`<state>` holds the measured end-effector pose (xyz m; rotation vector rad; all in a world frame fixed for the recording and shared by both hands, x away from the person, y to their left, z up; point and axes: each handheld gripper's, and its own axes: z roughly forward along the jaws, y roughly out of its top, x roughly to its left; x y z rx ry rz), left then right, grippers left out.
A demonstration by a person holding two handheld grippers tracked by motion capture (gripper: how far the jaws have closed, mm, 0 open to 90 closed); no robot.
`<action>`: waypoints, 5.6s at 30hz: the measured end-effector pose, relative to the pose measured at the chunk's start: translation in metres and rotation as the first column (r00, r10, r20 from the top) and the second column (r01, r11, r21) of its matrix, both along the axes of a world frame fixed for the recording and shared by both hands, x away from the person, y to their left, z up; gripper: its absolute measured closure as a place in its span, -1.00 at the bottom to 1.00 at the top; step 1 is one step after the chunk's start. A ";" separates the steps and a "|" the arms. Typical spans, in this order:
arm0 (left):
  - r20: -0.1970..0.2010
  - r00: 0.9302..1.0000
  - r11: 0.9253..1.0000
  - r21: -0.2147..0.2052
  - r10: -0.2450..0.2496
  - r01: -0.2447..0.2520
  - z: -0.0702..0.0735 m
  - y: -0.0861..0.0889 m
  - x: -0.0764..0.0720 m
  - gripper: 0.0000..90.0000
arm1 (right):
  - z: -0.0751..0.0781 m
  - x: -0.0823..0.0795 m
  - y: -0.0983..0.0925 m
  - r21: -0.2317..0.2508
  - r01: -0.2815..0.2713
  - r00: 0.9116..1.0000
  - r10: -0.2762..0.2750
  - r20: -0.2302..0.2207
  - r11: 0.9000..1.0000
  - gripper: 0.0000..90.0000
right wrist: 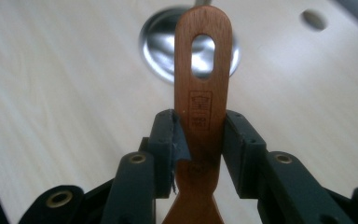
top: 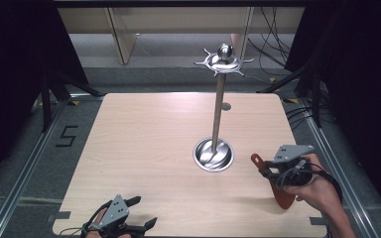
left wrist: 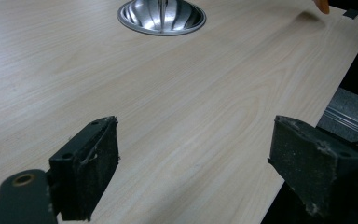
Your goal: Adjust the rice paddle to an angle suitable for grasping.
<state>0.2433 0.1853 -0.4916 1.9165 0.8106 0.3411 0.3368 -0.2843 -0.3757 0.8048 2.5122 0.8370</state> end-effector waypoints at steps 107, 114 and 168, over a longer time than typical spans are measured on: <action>-0.002 1.000 1.000 -0.016 0.008 -0.008 0.000 -0.001 0.000 -0.67 | 0.151 0.041 0.041 0.400 -0.115 0.939 -0.032 0.342 0.909 0.49; 0.000 1.000 1.000 -0.014 0.006 -0.006 0.000 -0.001 0.000 -0.67 | 0.153 0.045 0.045 0.403 -0.112 0.940 -0.034 0.340 0.908 0.49; -0.002 1.000 1.000 -0.012 -0.001 0.001 0.000 -0.001 0.000 -0.67 | 0.138 0.049 0.046 0.470 -0.100 0.955 -0.048 0.292 0.877 0.29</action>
